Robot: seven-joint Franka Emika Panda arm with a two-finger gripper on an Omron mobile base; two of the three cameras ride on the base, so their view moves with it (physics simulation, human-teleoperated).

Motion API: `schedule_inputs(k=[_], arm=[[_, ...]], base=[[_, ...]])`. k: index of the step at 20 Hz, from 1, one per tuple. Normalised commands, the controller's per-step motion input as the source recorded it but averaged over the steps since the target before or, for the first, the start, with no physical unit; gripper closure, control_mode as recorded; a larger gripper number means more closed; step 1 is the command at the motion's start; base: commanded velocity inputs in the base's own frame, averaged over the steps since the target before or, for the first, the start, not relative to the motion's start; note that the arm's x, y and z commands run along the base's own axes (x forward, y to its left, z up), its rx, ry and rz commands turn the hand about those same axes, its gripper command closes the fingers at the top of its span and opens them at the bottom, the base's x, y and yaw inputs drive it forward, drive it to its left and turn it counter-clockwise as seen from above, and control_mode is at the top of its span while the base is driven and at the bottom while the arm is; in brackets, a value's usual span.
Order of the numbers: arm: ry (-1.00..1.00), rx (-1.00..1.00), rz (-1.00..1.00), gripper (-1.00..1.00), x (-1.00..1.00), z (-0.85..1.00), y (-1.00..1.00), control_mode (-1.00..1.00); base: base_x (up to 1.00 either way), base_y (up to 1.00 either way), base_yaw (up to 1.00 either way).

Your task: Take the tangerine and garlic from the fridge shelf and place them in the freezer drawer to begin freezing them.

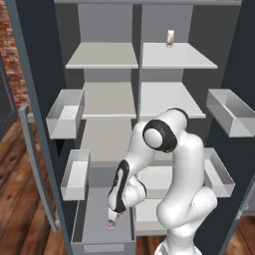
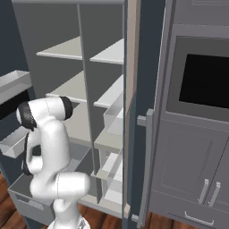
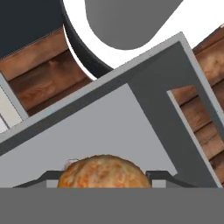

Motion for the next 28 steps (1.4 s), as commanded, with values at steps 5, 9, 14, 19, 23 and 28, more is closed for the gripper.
schedule_inputs(k=[5,9,14,19,23,28], arm=[[-0.02,0.02,0.00,1.00,0.08,-0.15,0.29,-1.00],[0.00,0.00,0.00,1.00,0.06,0.00,0.55,-1.00],[0.00,0.00,0.00,1.00,0.12,-0.08,0.57,-1.00],[0.00,0.00,0.00,1.00,0.21,-0.51,0.25,-1.00],[0.00,0.00,0.00,1.00,0.22,-0.61,0.22,-1.00],[0.00,0.00,0.00,1.00,0.33,-0.64,0.21,-1.00]], base=[[0.00,0.00,0.00],[0.00,0.00,0.00],[0.00,0.00,0.00],[0.00,0.00,0.00],[0.00,0.00,0.00],[0.00,0.00,0.00]])
